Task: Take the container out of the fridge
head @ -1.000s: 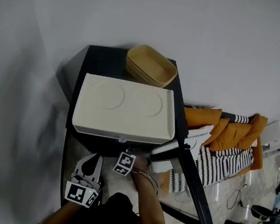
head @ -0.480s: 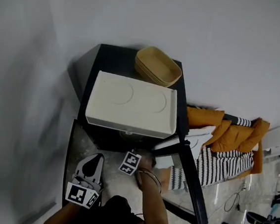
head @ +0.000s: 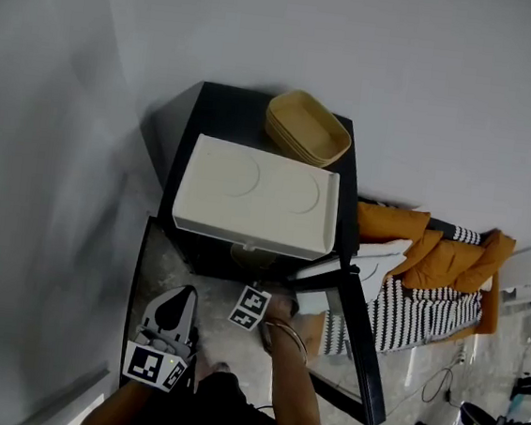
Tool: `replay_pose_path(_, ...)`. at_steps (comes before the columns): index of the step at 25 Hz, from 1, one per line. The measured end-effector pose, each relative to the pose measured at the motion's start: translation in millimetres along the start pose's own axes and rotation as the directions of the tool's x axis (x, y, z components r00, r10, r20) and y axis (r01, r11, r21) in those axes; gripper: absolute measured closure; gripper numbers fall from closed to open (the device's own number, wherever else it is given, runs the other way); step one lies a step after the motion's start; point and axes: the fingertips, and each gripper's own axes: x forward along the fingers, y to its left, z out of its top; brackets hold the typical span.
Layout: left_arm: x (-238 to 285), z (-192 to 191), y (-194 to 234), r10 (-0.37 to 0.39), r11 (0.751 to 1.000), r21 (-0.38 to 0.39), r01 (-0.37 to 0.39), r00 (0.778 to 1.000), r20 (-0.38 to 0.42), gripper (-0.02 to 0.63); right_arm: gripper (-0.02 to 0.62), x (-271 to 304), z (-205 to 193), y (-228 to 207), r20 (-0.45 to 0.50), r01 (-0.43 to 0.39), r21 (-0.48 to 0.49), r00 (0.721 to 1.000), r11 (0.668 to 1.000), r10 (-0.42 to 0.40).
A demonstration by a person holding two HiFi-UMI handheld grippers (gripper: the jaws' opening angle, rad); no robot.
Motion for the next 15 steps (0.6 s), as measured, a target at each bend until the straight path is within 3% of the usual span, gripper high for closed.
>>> replay_pose_path(15,-30.0,16.1,-25.3,0.032,0.999,-0.021,-0.033,0.999,-0.020,0.601,0.588,-52.2,1.2,44.3,0.023,-0.072,-0.044,0.997,0.996,0.073)
